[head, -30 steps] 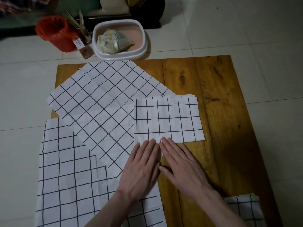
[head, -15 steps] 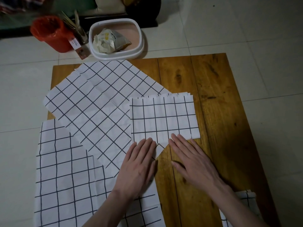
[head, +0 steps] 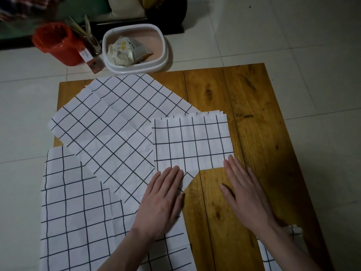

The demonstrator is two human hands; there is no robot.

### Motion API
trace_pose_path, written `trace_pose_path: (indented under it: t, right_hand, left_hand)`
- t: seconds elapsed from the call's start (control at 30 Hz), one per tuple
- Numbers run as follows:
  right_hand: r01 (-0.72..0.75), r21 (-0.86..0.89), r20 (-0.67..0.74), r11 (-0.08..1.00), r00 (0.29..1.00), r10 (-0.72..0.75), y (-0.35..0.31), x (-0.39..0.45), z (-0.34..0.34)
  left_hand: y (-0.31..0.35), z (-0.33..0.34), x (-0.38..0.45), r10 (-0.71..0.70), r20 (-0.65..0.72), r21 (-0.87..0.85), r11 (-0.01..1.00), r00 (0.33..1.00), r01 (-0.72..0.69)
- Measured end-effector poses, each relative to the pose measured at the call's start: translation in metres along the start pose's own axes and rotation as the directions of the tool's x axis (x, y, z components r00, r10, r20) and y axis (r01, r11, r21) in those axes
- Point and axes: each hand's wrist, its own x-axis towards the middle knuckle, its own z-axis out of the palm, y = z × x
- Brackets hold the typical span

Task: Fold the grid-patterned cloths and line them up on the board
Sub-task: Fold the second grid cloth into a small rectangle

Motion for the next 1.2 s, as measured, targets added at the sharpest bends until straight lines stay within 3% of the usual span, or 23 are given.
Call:
trace_pose_path:
  t: [0.3,0.6,0.9,1.2]
  right_hand:
    - [-0.038,0.126,-0.083,0.991,0.995,0.048,-0.009,0.004,-0.008]
    - [-0.286,0.262,-0.224,0.922,0.911,0.346,-0.043,0.031,-0.024]
    - [-0.525,0.221,-0.134,0.822,0.818,0.559,-0.054,0.053,-0.038]
    - [-0.539,0.427,-0.039,0.726,0.791,0.610,-0.051,0.058,-0.045]
  left_hand:
    - [0.012,-0.005,0.005,-0.097,-0.033,-0.023,0.995,0.995,0.096]
    - [0.033,-0.004,0.010,-0.116,-0.047,0.029,0.993,0.992,0.117]
    - [0.041,0.009,0.018,-0.116,-0.011,0.070,0.991,0.993,0.117]
    - [0.043,0.015,0.018,-0.133,0.009,0.082,0.988,0.991,0.132]
